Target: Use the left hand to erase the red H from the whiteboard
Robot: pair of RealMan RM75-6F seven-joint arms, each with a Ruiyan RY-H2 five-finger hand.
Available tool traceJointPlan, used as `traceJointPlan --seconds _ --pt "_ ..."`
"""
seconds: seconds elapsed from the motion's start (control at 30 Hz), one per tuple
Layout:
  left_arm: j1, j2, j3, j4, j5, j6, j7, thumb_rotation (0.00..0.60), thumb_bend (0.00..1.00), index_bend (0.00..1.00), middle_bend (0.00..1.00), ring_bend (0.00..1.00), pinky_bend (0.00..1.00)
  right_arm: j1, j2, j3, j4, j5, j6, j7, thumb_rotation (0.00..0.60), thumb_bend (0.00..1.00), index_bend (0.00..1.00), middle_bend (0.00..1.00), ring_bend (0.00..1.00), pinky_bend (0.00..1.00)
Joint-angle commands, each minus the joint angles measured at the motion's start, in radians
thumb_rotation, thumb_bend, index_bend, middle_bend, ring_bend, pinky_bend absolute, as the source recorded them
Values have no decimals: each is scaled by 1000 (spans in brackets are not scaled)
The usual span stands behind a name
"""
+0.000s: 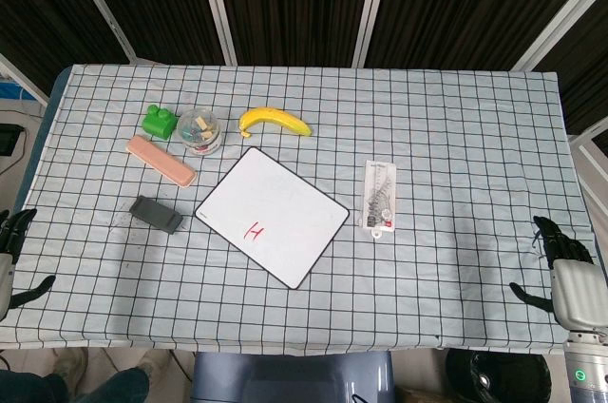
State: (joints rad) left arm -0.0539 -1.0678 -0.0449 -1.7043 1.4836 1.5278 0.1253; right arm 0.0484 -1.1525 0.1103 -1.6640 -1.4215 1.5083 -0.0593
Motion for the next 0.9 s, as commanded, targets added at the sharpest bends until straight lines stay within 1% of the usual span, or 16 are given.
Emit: traceJointPlan --seconds 0.03,0.73,0.9 --pt "0 0 0 0 0 -1 1 600 125 41 95 0 12 0 0 0 0 0 0 0 600 54 91 121 214 227" --pt "-8 -2 3 9 14 -9 4 600 125 40 96 0 12 1 3 -1 -3 2 -5 1 600 55 91 121 214 227" --pt "-26 -7 5 17 19 -38 19 600 126 37 96 0 12 1 4 -2 -7 7 -10 1 600 55 91 121 214 227"
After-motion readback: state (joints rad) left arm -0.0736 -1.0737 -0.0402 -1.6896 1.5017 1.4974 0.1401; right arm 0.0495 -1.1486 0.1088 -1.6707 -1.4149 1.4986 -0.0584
